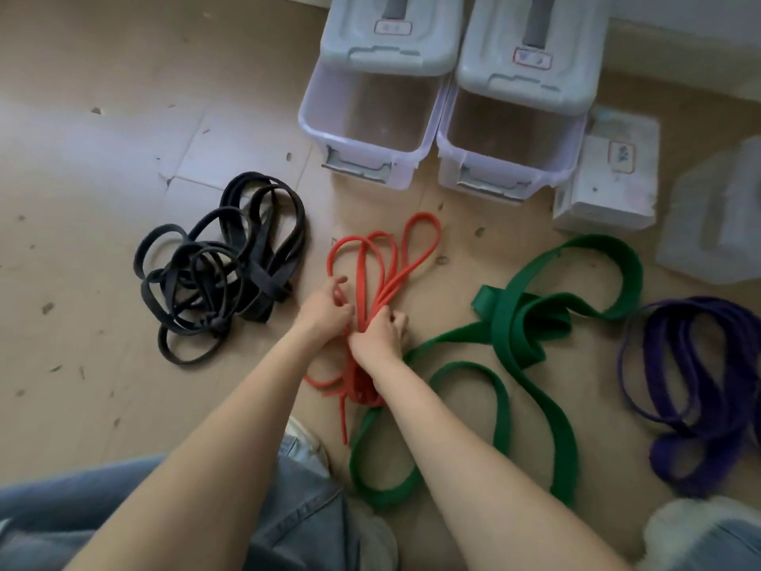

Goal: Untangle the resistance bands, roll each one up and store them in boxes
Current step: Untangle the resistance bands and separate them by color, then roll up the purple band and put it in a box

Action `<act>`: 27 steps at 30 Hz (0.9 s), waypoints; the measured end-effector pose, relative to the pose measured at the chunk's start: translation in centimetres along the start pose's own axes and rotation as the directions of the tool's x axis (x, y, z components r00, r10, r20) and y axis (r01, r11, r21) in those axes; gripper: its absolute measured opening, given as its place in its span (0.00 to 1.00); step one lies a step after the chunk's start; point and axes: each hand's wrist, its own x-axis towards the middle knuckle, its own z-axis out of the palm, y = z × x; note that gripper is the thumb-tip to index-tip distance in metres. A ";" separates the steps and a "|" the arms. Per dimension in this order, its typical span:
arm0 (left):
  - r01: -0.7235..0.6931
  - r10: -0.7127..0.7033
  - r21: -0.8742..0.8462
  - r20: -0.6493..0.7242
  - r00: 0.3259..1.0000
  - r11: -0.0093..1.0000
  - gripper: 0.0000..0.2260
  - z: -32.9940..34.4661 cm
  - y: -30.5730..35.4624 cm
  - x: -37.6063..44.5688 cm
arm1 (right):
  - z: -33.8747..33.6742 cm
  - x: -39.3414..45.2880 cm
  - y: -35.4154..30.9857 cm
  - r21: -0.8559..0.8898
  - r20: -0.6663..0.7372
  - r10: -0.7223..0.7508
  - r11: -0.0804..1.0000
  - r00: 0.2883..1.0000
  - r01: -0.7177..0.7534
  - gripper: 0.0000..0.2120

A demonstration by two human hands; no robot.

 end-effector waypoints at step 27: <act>-0.268 0.173 0.755 0.204 0.963 0.599 0.23 14.2 0.8 -7.9 | -17.7 1.8 10.6 -0.698 0.014 -0.211 0.698 0.977 0.161 0.36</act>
